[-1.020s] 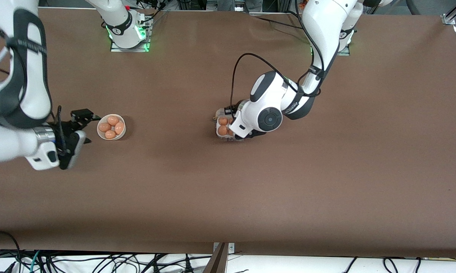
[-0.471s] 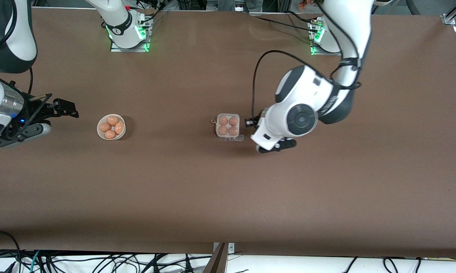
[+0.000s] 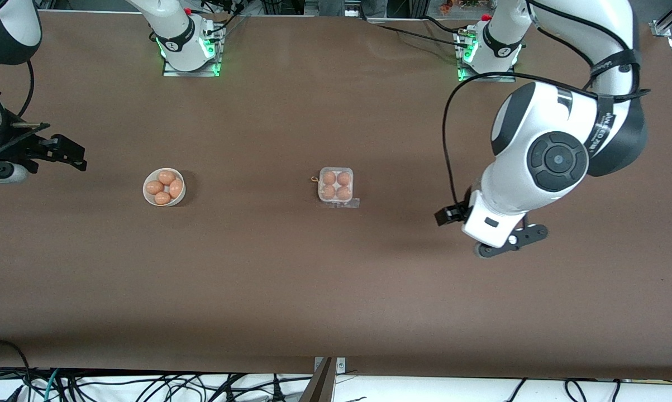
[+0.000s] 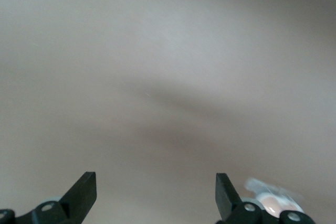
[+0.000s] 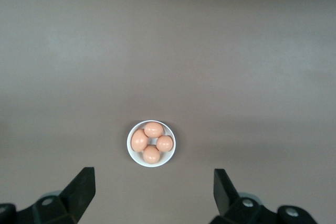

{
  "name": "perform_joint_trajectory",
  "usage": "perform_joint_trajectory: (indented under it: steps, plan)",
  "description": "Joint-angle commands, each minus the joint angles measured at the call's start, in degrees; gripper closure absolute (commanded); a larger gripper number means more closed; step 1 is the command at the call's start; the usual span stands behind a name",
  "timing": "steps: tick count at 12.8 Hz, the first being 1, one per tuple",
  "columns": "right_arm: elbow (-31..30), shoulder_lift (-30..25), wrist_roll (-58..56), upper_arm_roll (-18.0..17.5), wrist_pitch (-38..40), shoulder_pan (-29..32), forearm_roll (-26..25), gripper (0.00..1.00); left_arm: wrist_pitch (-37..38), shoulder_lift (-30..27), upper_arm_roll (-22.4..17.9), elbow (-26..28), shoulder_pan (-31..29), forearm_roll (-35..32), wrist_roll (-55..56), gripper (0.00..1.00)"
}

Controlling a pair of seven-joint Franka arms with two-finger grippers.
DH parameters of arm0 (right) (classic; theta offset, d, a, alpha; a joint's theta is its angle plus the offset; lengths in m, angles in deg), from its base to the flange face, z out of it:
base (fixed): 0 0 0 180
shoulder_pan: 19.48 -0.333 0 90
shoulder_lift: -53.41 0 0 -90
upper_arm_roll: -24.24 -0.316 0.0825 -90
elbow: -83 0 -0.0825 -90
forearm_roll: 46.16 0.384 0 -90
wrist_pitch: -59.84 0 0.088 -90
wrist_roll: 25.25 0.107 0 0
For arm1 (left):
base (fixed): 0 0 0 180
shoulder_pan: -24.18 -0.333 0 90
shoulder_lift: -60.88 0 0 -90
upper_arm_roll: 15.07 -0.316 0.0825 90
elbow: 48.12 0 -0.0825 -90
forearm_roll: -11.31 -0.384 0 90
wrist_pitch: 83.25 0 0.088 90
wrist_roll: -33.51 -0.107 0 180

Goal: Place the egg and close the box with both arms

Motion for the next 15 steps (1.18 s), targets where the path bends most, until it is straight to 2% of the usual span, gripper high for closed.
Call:
perform_joint_trajectory:
  steps: [1,4,6,10,12,15]
  plan:
    - [-1.9,-2.3,6.6,-3.3,-0.9,1.3,-1.0,0.0,2.7,-2.6,0.8,-0.6,-4.0,-2.7,-5.4,0.0]
    - [-1.6,-2.5,7.9,-4.1,-1.3,2.0,2.0,0.0,5.3,-5.7,0.1,0.2,-7.8,-5.1,-18.4,0.0]
    - [-2.2,-2.4,8.2,-4.1,-3.5,2.8,6.1,0.0,5.0,-10.2,0.3,4.0,-11.3,-6.0,-25.2,0.0]
    - [-1.7,-1.6,8.0,-3.9,-4.7,2.1,4.9,0.0,4.9,-17.4,0.6,10.8,-15.7,-6.0,-32.1,0.0]
    - [-1.6,-1.3,8.1,-4.0,-4.9,2.1,4.7,0.0,4.4,-21.2,0.8,16.5,-17.2,-5.4,-32.5,0.0]
    - [-1.6,-1.2,8.1,-4.1,-4.9,2.0,4.5,0.0,3.5,-25.2,3.2,22.0,-17.9,-5.2,-33.0,0.0]
